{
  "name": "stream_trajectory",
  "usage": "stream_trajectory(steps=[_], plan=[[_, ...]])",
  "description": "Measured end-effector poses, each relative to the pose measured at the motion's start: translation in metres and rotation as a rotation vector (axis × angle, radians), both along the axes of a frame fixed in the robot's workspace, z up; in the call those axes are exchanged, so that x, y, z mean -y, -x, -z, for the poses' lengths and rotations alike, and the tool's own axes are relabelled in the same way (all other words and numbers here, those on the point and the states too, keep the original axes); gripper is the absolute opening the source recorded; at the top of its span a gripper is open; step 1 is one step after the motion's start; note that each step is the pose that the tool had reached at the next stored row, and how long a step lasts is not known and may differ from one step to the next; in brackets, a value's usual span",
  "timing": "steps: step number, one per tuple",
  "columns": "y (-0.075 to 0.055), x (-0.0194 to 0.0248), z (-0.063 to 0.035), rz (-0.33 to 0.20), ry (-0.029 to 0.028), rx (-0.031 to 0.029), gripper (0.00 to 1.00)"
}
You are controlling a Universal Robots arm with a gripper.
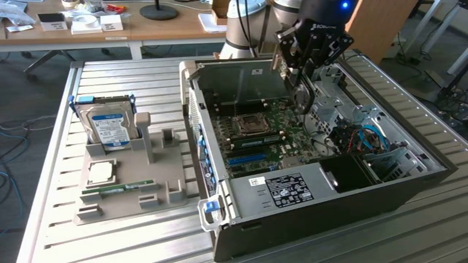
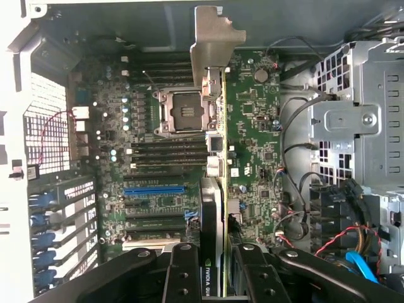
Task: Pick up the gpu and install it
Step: 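Pick up the gpu and move the gpu toward the slot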
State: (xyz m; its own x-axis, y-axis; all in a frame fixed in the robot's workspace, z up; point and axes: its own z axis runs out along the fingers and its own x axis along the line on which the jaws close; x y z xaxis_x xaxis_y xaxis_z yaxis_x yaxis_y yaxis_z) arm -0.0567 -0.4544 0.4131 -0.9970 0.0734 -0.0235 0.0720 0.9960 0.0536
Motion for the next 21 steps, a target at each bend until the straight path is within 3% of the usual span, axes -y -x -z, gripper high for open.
stream_trajectory(steps=[21], plan=[[-0.012, 0.0000, 0.0000, 0.000, 0.0000, -0.0001, 0.27]])
